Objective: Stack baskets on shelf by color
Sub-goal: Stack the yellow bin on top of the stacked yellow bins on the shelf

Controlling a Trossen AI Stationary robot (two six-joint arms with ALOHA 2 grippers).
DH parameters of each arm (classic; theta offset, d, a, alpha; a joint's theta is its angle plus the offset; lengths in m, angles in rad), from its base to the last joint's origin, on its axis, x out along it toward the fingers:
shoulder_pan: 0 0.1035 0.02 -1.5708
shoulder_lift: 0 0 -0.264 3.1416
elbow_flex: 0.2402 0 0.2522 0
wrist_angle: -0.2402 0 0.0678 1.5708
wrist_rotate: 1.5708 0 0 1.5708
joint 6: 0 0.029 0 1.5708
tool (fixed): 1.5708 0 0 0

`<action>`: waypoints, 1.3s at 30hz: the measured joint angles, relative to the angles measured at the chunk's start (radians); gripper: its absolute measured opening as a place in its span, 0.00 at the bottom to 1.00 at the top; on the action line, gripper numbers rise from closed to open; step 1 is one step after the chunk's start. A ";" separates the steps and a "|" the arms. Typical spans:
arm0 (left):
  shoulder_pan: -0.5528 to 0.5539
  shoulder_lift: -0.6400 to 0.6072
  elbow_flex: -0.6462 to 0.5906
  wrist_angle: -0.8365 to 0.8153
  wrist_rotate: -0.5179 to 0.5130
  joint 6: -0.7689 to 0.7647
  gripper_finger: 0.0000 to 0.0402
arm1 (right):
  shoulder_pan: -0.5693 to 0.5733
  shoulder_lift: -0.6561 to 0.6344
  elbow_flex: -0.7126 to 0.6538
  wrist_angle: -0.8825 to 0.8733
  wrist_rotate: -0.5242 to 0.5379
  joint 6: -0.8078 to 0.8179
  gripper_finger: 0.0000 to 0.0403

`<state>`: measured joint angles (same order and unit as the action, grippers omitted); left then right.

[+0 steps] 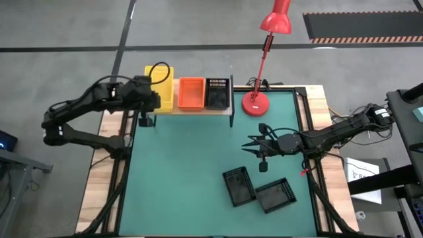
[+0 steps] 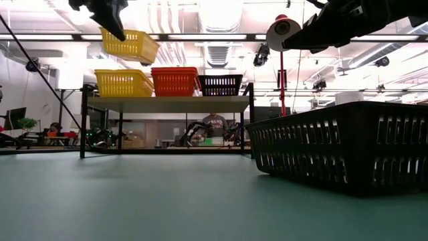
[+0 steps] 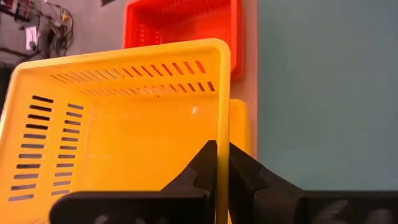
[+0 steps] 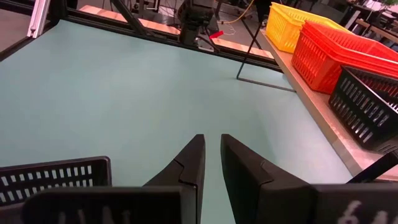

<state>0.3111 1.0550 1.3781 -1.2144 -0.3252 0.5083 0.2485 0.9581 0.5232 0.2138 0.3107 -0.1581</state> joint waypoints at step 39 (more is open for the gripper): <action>0.084 0.060 -0.077 0.002 0.048 0.021 0.00 | 0.000 0.000 0.000 0.000 -0.005 0.001 0.11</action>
<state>0.3954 1.1149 1.3014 -1.2126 -0.2767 0.5294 0.2485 0.9581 0.5232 0.2134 0.3061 -0.1574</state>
